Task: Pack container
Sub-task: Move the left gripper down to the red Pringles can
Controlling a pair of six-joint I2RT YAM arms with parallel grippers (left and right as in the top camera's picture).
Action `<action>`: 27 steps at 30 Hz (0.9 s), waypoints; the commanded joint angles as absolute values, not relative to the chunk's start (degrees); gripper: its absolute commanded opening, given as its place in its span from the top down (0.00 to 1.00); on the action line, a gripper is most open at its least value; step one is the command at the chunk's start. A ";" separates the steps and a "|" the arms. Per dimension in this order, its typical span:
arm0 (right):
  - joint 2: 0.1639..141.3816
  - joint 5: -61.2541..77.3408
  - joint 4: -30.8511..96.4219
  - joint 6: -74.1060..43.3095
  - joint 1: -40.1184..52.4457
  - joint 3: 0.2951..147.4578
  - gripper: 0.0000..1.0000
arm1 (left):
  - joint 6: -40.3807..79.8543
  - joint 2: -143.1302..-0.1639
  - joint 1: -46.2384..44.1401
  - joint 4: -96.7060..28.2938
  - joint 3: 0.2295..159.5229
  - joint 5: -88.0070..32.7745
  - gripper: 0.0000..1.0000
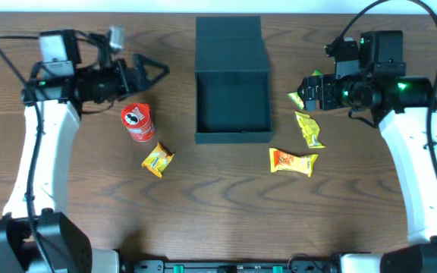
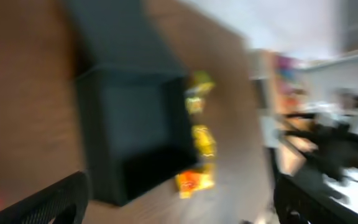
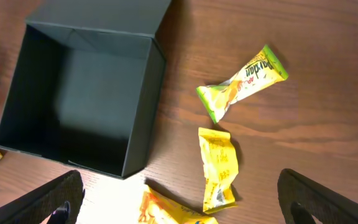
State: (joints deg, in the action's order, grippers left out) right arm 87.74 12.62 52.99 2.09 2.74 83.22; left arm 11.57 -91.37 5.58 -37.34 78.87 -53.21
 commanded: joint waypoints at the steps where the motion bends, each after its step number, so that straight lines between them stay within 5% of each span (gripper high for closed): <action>1: 87.18 11.92 52.93 1.32 2.59 84.20 0.01 | 8.84 -90.63 4.36 -45.34 83.26 -23.11 0.04; 5: 87.18 11.79 53.23 1.30 2.59 84.20 0.01 | 8.71 -90.63 2.59 -59.57 88.62 -6.04 0.04; 18: 87.09 11.81 54.70 1.30 2.59 84.20 0.01 | 8.86 -88.90 0.97 -79.46 89.52 1.19 0.04; 27: 83.02 9.39 56.01 1.30 2.59 84.20 0.01 | 9.78 -66.24 -10.61 -76.97 89.52 8.08 0.04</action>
State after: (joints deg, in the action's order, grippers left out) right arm 86.28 11.42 55.72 1.87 2.74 83.26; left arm 8.97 -71.16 -9.54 -75.55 88.75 5.23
